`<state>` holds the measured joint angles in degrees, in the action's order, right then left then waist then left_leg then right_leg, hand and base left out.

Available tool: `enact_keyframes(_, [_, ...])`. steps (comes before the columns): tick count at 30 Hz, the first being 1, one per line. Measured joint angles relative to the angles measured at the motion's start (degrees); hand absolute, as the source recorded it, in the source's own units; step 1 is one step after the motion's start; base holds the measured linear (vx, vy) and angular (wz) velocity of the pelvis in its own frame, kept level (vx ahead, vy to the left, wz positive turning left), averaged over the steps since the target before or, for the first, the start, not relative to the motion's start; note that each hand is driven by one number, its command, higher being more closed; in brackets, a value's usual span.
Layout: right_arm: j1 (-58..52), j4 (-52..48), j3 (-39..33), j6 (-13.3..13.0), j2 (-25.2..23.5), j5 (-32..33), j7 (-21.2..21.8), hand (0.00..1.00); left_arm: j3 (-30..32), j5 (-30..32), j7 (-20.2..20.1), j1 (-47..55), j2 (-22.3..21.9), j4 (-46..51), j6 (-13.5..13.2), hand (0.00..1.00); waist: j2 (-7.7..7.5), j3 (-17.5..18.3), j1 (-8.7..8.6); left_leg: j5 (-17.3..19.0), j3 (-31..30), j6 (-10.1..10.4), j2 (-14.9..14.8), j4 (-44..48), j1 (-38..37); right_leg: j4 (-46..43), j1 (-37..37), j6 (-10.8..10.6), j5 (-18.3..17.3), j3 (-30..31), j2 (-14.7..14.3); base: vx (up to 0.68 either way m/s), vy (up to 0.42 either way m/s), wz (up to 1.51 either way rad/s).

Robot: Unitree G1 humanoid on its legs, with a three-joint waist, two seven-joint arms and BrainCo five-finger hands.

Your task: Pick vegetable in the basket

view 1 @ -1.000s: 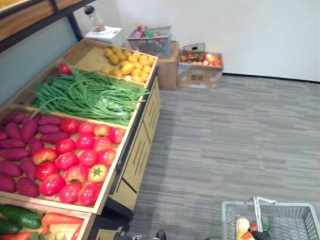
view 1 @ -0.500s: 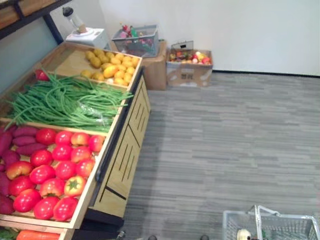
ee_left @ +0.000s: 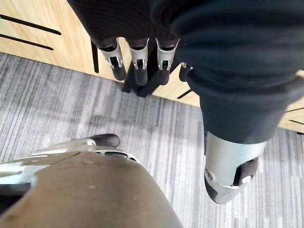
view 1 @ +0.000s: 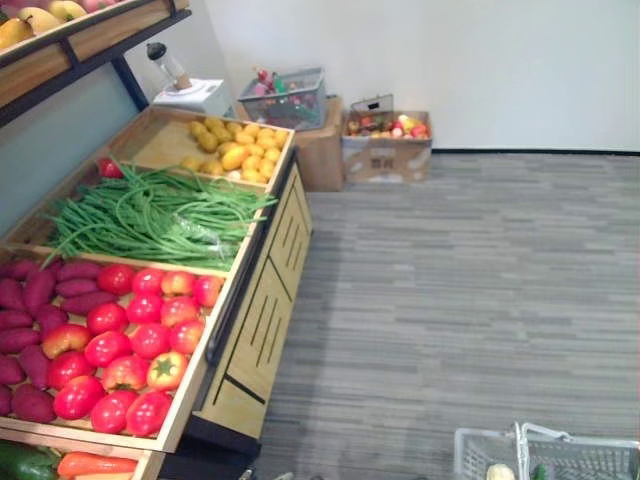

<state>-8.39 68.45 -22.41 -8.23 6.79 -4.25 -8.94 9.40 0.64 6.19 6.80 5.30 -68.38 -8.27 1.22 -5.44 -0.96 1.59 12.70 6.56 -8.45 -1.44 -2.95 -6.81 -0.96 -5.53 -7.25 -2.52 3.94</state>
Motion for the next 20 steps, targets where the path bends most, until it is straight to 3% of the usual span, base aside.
enact_keyframes(7, [-1.2,2.7,-7.8,0.4,-1.1,11.6,0.6,1.0,0.1,-2.9,-0.1,-0.2,0.1,-2.4,0.0,0.0,0.67,0.5,-0.4,0.5,4.6,0.5,-0.3,-1.6,-3.3,0.8,0.2,0.2,1.1,4.1,-1.3,0.09,0.018,-0.35])
enact_keyframes(20, [-3.1,5.6,-6.3,0.7,-2.1,11.0,1.8,1.0,-0.8,-4.5,-2.0,-0.4,0.7,-3.8,0.0,0.0,0.2,1.5,-0.38,0.5,5.5,0.5,-0.4,-2.4,-4.5,3.7,1.2,0.1,2.7,4.9,-1.5,0.0,0.0,-0.08])
